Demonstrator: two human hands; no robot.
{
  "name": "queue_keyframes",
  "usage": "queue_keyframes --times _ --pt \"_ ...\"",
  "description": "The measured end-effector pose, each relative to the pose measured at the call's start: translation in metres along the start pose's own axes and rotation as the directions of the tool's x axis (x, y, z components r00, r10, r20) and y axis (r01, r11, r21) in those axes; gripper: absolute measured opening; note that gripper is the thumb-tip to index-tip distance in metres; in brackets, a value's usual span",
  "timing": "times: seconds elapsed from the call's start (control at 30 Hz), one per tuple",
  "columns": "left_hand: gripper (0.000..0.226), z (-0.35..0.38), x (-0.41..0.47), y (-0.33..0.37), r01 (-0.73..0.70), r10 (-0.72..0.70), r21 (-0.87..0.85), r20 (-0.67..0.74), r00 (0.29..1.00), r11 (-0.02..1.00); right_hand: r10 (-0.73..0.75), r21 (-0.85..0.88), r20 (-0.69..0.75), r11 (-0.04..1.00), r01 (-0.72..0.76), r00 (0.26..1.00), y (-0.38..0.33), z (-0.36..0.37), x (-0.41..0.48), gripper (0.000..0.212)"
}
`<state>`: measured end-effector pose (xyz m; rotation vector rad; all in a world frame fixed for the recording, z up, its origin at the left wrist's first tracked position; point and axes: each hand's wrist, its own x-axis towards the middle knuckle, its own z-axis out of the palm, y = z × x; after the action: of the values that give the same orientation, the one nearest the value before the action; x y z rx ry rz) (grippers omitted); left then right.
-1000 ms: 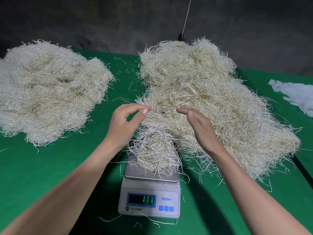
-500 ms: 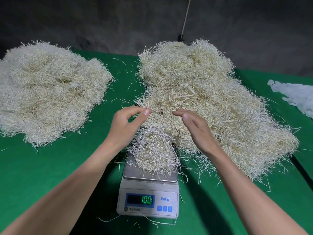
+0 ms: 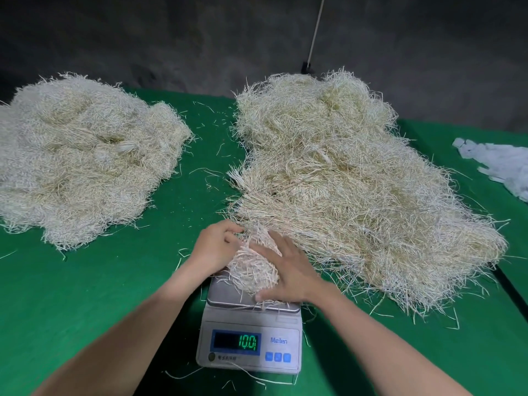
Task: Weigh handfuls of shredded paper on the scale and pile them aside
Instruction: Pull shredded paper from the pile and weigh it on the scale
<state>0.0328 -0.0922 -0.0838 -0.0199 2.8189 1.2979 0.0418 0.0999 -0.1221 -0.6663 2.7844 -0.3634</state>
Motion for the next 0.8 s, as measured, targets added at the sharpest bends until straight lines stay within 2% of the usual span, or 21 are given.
queue_keyframes --times 0.03,0.1,0.13,0.2,0.27,0.33,0.37,0.43,0.53,0.57,0.63,0.67,0.73,0.77,0.8 --pt "0.025 0.001 0.003 -0.006 0.039 -0.038 0.015 -0.061 0.997 0.999 0.007 0.008 -0.035 1.000 -0.006 0.999 0.001 0.007 0.000 0.093" --pt "0.045 0.000 0.007 -0.017 0.157 -0.144 0.079 -0.144 0.979 0.984 0.017 0.045 -0.115 0.999 -0.012 0.993 0.002 0.014 0.003 0.075" --pt "0.059 -0.001 0.008 -0.021 0.230 -0.225 0.036 -0.119 0.967 0.972 0.030 0.092 -0.149 0.996 -0.017 0.988 0.001 0.016 0.005 0.068" --pt "0.079 -0.002 0.005 -0.024 0.354 -0.357 -0.178 0.018 0.934 0.918 0.085 0.244 -0.228 0.969 -0.027 0.970 -0.002 0.012 0.008 0.058" --pt "0.092 0.004 -0.004 -0.020 0.370 -0.347 -0.343 0.130 0.929 0.863 0.145 0.352 -0.315 0.936 -0.026 0.938 -0.006 0.002 0.012 0.055" --pt "0.102 0.011 -0.008 -0.002 0.287 -0.227 -0.509 0.178 0.957 0.811 0.138 0.378 -0.384 0.926 0.019 0.913 -0.015 -0.015 0.016 0.053" --pt "0.102 0.013 -0.006 0.011 0.248 -0.173 -0.587 0.182 0.968 0.771 0.098 0.356 -0.419 0.932 0.064 0.903 -0.021 -0.024 0.018 0.054" --pt "0.096 0.012 0.006 0.040 0.246 -0.161 -0.718 0.186 0.969 0.651 0.005 0.293 -0.471 0.944 0.151 0.882 -0.035 -0.043 0.021 0.056" --pt "0.064 0.000 0.030 0.065 0.320 -0.274 -0.884 0.233 0.933 0.339 -0.095 0.209 -0.427 0.957 0.201 0.899 -0.045 -0.072 0.019 0.060" --pt "0.055 -0.004 0.036 0.072 0.290 -0.300 -0.909 0.199 0.933 0.299 -0.109 0.237 -0.386 0.948 0.212 0.916 -0.044 -0.079 0.017 0.064" --pt "0.060 -0.004 0.046 0.085 0.224 -0.383 -0.912 0.082 0.920 0.344 -0.086 0.397 -0.387 0.883 0.250 0.918 -0.050 -0.082 0.009 0.071" --pt "0.063 -0.002 0.050 0.090 0.192 -0.424 -0.910 0.019 0.905 0.367 -0.034 0.490 -0.452 0.826 0.280 0.892 -0.056 -0.081 0.006 0.072" --pt "0.054 0.007 0.046 0.102 0.147 -0.438 -0.931 -0.015 0.899 0.333 0.165 0.600 -0.609 0.736 0.314 0.776 -0.065 -0.083 0.011 0.065" --pt "0.049 0.016 0.039 0.107 0.141 -0.404 -0.931 -0.007 0.915 0.335 0.284 0.633 -0.637 0.724 0.276 0.717 -0.063 -0.090 0.017 0.060" --pt "0.051 0.026 0.031 0.110 0.159 -0.374 -0.926 0.020 0.927 0.344 0.382 0.675 -0.616 0.706 0.213 0.689 -0.056 -0.100 0.022 0.059"
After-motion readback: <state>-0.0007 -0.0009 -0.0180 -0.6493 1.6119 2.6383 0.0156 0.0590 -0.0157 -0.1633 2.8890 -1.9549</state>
